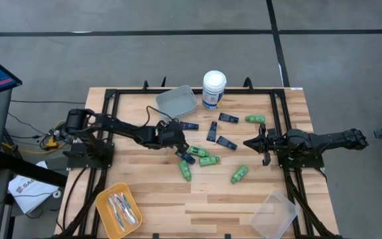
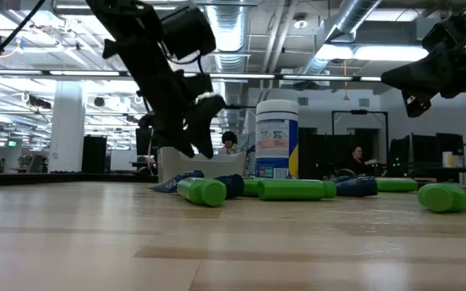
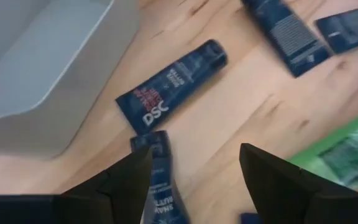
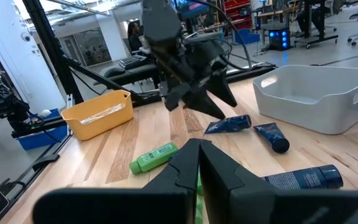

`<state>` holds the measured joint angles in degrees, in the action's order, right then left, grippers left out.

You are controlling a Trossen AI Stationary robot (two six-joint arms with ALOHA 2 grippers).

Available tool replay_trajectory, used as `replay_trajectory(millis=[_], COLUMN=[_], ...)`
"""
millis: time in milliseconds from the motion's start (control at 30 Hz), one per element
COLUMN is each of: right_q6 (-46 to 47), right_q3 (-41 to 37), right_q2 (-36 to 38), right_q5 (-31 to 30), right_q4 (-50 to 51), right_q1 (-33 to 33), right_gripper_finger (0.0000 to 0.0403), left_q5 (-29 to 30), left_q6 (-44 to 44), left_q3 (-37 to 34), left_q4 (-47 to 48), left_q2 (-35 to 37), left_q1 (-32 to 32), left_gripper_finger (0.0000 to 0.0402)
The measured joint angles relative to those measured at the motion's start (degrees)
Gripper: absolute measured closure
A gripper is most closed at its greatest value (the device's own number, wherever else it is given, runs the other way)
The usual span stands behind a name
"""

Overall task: Pick & Place Travel size toiletries
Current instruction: Put the dark blue shave cream into the gray bin

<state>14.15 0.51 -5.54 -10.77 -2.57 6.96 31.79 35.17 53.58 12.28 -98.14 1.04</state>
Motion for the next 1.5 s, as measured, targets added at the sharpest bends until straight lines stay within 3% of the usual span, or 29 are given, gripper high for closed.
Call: replay_trajectory(millis=[267, 500, 700, 933, 1100, 1200, 1333, 1500], right_q6=[0.6, 0.9, 0.9, 0.9, 0.9, 0.9, 0.9, 0.9], right_q3=[0.0, 0.0, 0.0, 0.0, 0.0, 0.0, 0.0, 0.0], right_q2=[0.0, 0.0, 0.0, 0.0, 0.0, 0.0, 0.0, 0.0], right_q5=[0.0, 0.0, 0.0, 0.0, 0.0, 0.0, 0.0, 0.1], right_q4=[0.0, 0.0, 0.0, 0.1, 0.1, 0.1, 0.2, 0.2], right_q1=[0.0, 0.0, 0.0, 0.0, 0.0, 0.0, 0.0, 0.0], right_gripper_finger=[0.0397, 0.0397, 0.0397, 0.0397, 0.0397, 0.0397, 0.0397, 0.0397], left_q5=[0.0, -4.1, -6.6, -8.9, -10.2, -10.0, -3.8, 2.8], left_q6=[3.3, 6.1, 10.8, 11.8, 11.8, 11.8, 7.8, -2.3], left_q3=[0.0, 0.0, -1.2, -2.1, -2.1, -2.1, -2.0, -1.9], left_q4=[2.7, 2.3, 1.7, 3.2, 2.0, 0.6, -1.3, -2.4], left_q2=[-3.7, -7.5, -7.4, -3.6, 1.4, 6.3, 13.6, 21.0], left_q1=[0.2, 0.2, 0.2, 0.9, 1.4, 1.4, 3.0, 10.0], left_gripper_finger=[0.0163, 0.0165, 0.0212, 0.0318, 0.0367, 0.0377, 0.037, 0.0368])
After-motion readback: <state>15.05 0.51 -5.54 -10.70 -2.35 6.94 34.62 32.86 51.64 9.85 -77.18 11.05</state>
